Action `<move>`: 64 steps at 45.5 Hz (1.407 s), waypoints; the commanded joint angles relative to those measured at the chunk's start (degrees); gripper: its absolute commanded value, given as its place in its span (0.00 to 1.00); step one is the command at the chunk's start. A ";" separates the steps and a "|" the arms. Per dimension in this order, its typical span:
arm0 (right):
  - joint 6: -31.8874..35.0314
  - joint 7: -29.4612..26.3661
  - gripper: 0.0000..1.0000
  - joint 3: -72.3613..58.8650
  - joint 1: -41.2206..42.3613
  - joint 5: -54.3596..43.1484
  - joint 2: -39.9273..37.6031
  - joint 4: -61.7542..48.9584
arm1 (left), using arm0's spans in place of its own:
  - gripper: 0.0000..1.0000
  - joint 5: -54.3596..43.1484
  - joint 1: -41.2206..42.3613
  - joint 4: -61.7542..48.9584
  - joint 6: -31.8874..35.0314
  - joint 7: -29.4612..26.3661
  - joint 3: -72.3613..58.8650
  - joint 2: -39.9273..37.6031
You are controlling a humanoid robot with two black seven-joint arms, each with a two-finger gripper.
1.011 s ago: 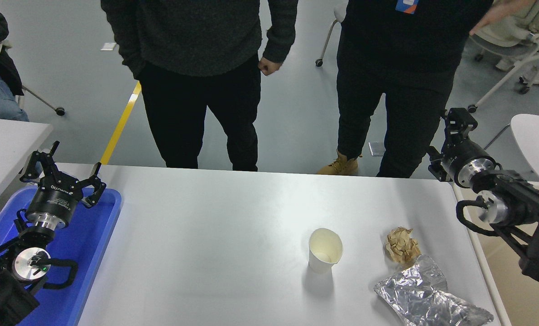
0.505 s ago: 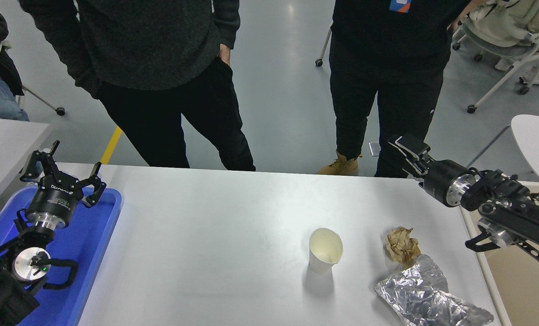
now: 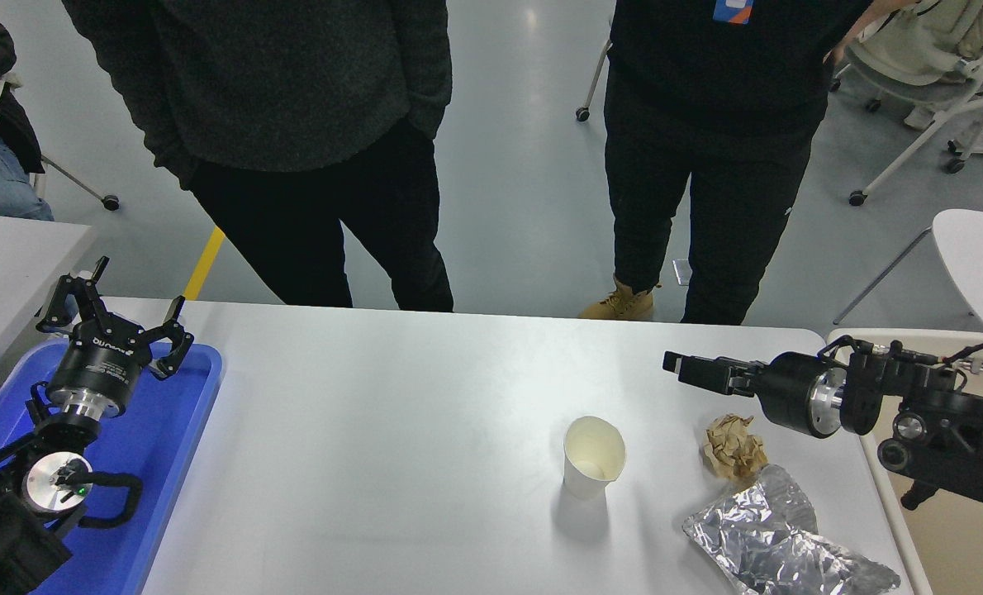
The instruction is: Clean the table surface
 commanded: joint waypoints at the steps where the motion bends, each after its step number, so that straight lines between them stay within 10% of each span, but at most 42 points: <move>1: 0.24 -0.37 1.00 -8.98 6.00 -3.63 0.66 1.68 | 1.00 0.00 0.01 -0.03 0.00 -0.06 -0.01 0.00; 64: 3.85 -5.03 1.00 -9.42 2.05 2.87 16.39 -6.58 | 1.00 0.00 0.01 -0.03 0.00 0.03 -0.01 0.00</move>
